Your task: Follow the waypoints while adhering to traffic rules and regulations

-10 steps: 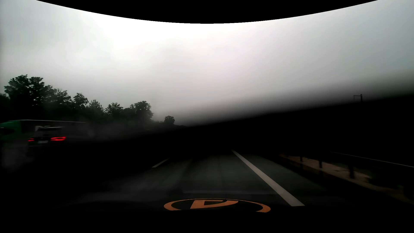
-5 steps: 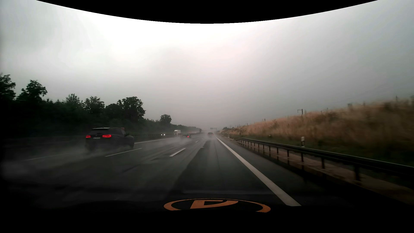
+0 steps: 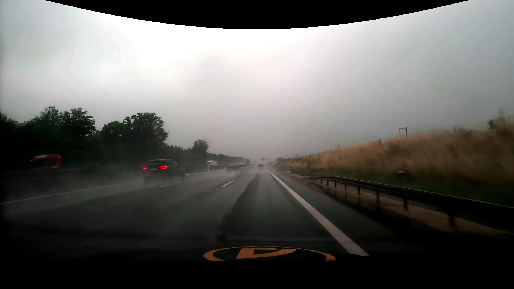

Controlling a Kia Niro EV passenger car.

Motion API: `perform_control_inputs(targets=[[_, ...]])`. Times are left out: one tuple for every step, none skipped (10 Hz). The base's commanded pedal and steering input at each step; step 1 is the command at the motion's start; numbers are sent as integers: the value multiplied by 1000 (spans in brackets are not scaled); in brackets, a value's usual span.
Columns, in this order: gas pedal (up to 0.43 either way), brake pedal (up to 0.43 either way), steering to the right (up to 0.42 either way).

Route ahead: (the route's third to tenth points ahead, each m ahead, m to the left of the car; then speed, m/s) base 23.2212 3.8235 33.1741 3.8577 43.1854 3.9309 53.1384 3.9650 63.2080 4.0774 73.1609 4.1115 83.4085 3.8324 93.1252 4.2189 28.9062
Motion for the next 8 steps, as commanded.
perform_control_inputs(targets=[[248, 0, -3], [248, 0, -3], [248, 0, -3], [248, 0, -3], [248, 0, -3], [248, 0, -3], [248, 0, -4], [248, 0, -4]])
